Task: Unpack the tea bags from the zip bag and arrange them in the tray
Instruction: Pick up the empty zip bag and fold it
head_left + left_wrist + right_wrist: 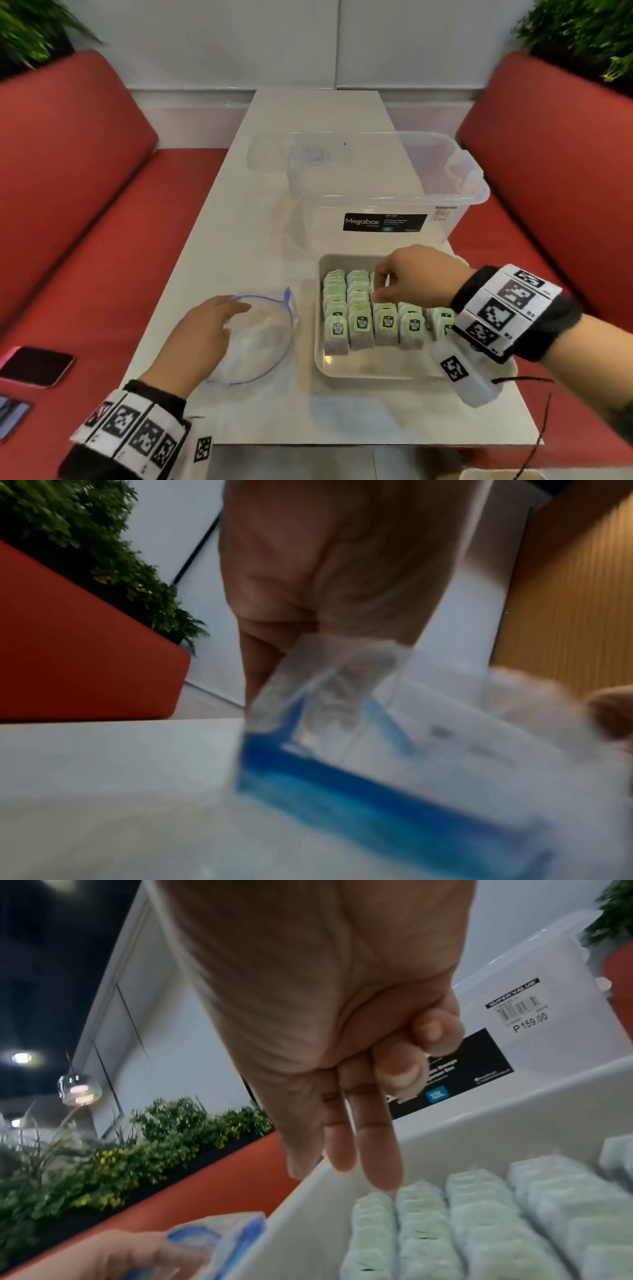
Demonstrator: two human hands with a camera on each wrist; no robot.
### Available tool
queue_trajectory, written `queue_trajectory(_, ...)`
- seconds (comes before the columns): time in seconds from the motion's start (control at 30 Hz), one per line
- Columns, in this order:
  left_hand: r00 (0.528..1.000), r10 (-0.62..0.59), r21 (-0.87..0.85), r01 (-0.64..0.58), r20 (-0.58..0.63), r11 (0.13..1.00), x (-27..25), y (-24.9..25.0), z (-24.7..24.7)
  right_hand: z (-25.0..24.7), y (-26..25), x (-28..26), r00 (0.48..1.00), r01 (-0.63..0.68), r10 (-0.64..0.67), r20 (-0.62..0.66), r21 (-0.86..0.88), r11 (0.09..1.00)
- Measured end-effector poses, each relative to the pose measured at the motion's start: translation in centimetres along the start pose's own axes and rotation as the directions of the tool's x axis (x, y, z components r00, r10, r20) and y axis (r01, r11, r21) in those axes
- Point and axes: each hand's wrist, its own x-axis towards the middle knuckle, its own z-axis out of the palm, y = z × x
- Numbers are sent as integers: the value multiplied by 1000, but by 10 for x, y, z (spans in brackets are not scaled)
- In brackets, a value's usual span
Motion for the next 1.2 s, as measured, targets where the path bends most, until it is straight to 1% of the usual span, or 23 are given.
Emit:
queue_trajectory(0.07, 998, -59, -232, 58, 1, 971, 5, -8, -13, 4, -12, -9, 1000, 5, -4, -23, 58, 998)
queue_trajectory(0.13, 992, -110, -482, 125, 59, 867, 8, -19, -26, 9, -25, -15, 998, 23, -15, -59, 144, 989)
queue_trajectory(0.23, 978, -147, -676, 208, 148, 707, 13, -33, -32, 19, -45, -19, 990, 81, -53, -128, 219, 972)
queue_trajectory(0.3, 964, -178, -767, 263, 196, 585, 12, -35, -33, 26, -61, -19, 971, 139, -82, -224, 249, 959)
queue_trajectory(0.33, 959, -186, -789, 282, 215, 545, 11, -34, -33, 31, -69, -19, 948, 191, -105, -301, 271, 943)
queue_trajectory(0.4, 960, -167, -810, 278, 223, 517, 10, -29, -29, 37, -90, -20, 855, 367, -211, -474, 265, 892)
queue_trajectory(0.47, 972, -131, -820, 235, 195, 521, 5, -18, -25, 43, -113, -20, 776, 499, -349, -525, 172, 849)
queue_trajectory(0.5, 978, -119, -820, 207, 169, 533, 2, -12, -24, 46, -124, -19, 778, 508, -395, -488, 121, 853)
queue_trajectory(0.57, 989, -75, -853, 149, 129, 500, -2, 0, -23, 55, -141, -15, 847, 436, -396, -355, 37, 899)
queue_trajectory(0.63, 988, -15, -945, 152, 154, 288, -7, 17, -31, 63, -144, -9, 907, 352, -346, -238, -22, 936)
queue_trajectory(0.67, 981, 37, -966, 182, 192, 185, -9, 22, -34, 66, -143, -8, 920, 335, -336, -204, -41, 941)
queue_trajectory(0.7, 973, 88, -971, 203, 214, 125, -11, 24, -37, 66, -141, -8, 925, 332, -333, -183, -34, 943)
queue_trajectory(0.73, 965, 126, -968, 214, 230, 133, -11, 24, -37, 66, -138, -9, 928, 340, -332, -169, 18, 940)
queue_trajectory(0.77, 957, 161, -961, 213, 242, 178, -11, 24, -36, 64, -135, -11, 930, 353, -333, -156, 123, 928)
queue_trajectory(0.8, 952, 191, -953, 194, 240, 232, -13, 28, -35, 62, -132, -13, 930, 364, -336, -146, 264, 893)
queue_trajectory(0.87, 951, 201, -937, 166, 235, 307, -11, 26, -26, 59, -124, -17, 926, 373, -333, -176, 548, 748)
queue_trajectory(0.93, 954, 204, -957, 171, 221, 235, -11, 31, -24, 54, -117, -24, 914, 406, -248, -321, 728, 553)
queue_trajectory(1.0, 961, 211, -974, 143, 180, 178, -9, 35, -26, 49, -108, -27, 863, 459, 7, -506, 789, 407)
queue_trajectory(1.03, 960, 235, -978, 110, 151, 178, -8, 37, -29, 46, -103, -28, 831, 449, 159, -533, 812, 374)
queue_trajectory(1.07, 956, 268, -981, 68, 117, 184, -8, 42, -32, 42, -98, -29, 821, 401, 279, -499, 850, 341)
queue_trajectory(1.1, 951, 295, -982, 42, 96, 183, -8, 46, -34, 39, -95, -31, 847, 321, 337, -410, 901, 291)
queue_trajectory(1.13, 943, 322, -984, 26, 82, 176, -7, 51, -36, 39, -92, -33, 896, 234, 326, -300, 946, 225)
queue_trajectory(1.2, 929, 360, -989, 31, 83, 147, -6, 60, -37, 38, -89, -37, 974, 123, 180, -136, 989, 79)
